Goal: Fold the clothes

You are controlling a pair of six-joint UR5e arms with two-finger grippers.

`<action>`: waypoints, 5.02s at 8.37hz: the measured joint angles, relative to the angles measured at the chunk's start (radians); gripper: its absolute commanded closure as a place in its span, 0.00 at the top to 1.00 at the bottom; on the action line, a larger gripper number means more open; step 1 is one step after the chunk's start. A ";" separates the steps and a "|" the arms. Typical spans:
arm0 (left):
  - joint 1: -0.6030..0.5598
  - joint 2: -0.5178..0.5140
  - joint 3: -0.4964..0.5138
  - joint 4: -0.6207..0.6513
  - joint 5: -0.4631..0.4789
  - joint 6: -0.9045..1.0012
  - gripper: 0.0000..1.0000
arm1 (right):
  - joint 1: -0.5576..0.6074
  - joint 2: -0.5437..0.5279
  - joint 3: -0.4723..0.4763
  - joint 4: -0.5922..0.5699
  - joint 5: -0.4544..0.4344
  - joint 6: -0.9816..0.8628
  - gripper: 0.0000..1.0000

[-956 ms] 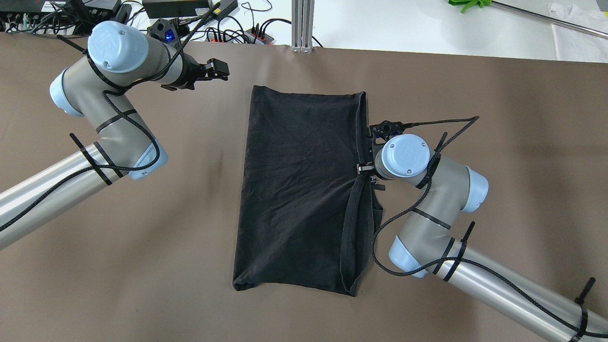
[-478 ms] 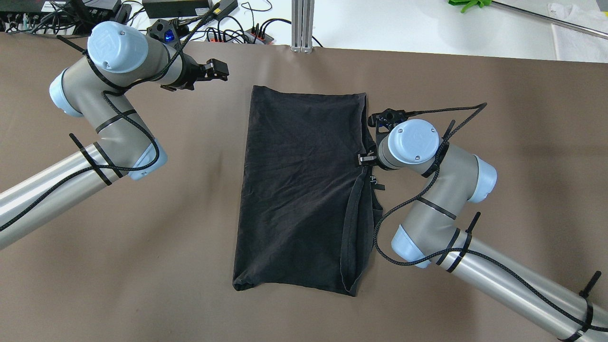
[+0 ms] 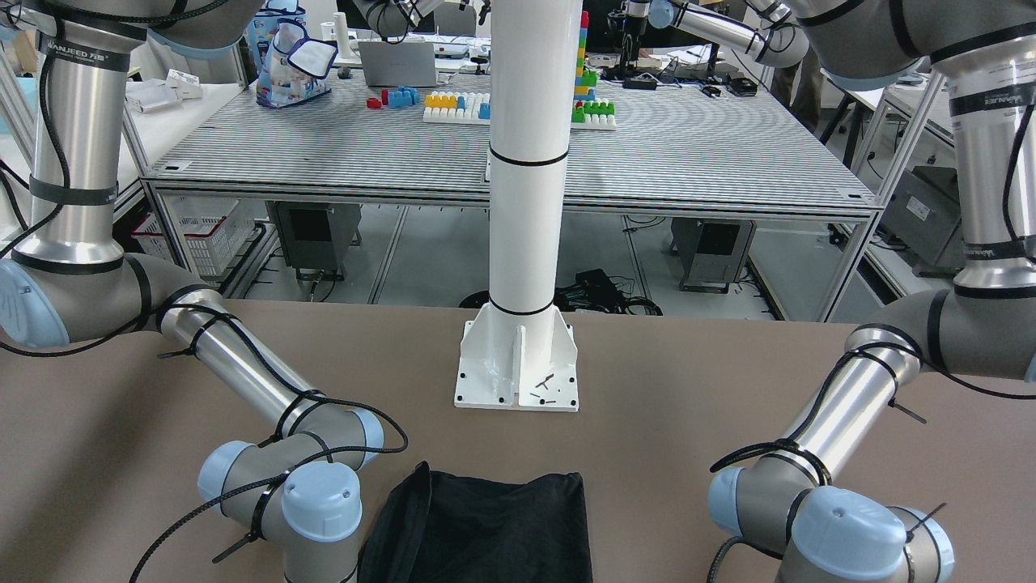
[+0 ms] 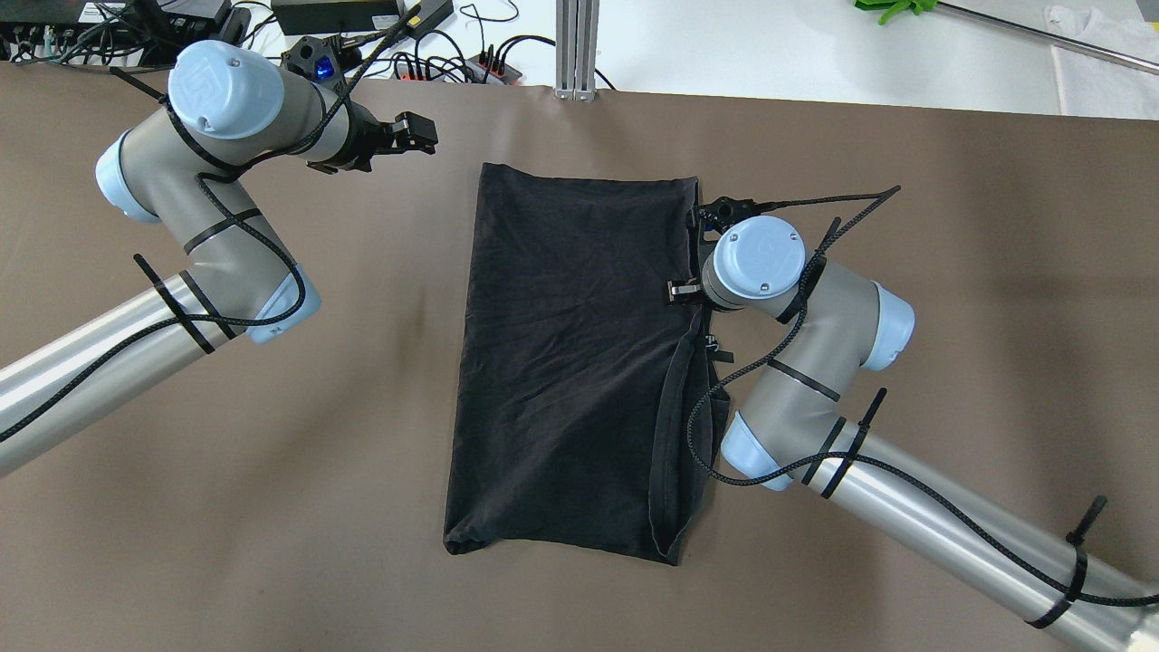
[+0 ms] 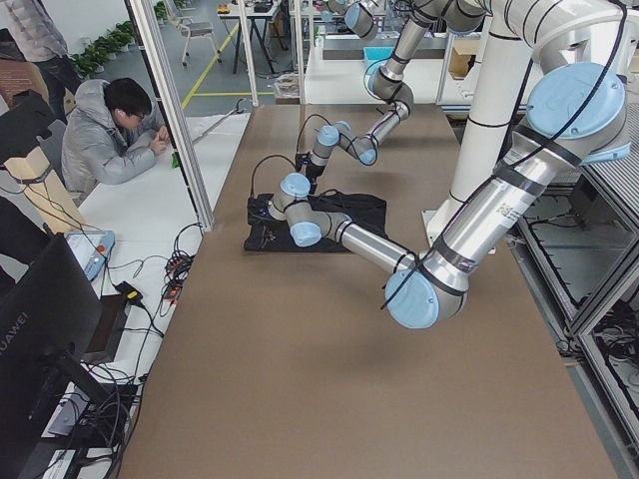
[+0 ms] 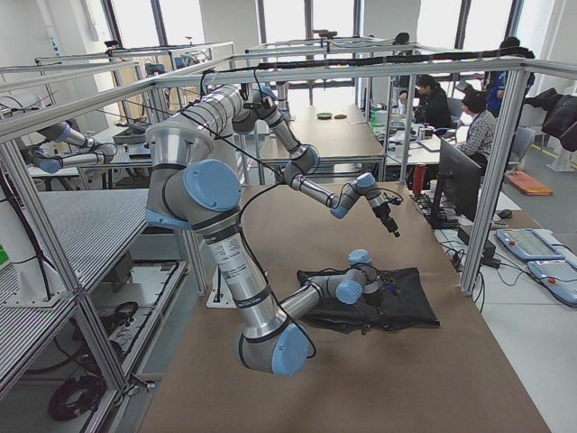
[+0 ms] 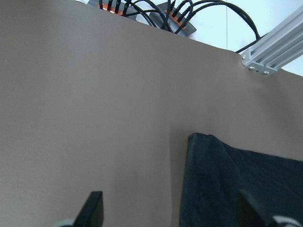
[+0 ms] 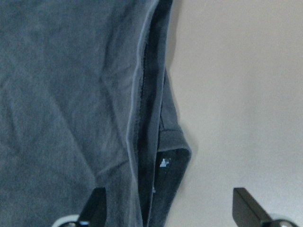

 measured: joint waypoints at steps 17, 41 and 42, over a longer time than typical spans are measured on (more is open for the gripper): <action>0.007 -0.029 0.021 0.000 0.000 -0.004 1.00 | 0.018 -0.080 0.143 0.232 0.260 0.252 0.94; 0.009 -0.103 0.078 0.009 0.003 0.003 1.00 | -0.213 -0.261 0.319 0.327 0.145 0.458 0.94; 0.013 -0.103 0.078 0.009 0.007 0.003 1.00 | -0.217 -0.272 0.318 0.331 0.141 0.455 0.94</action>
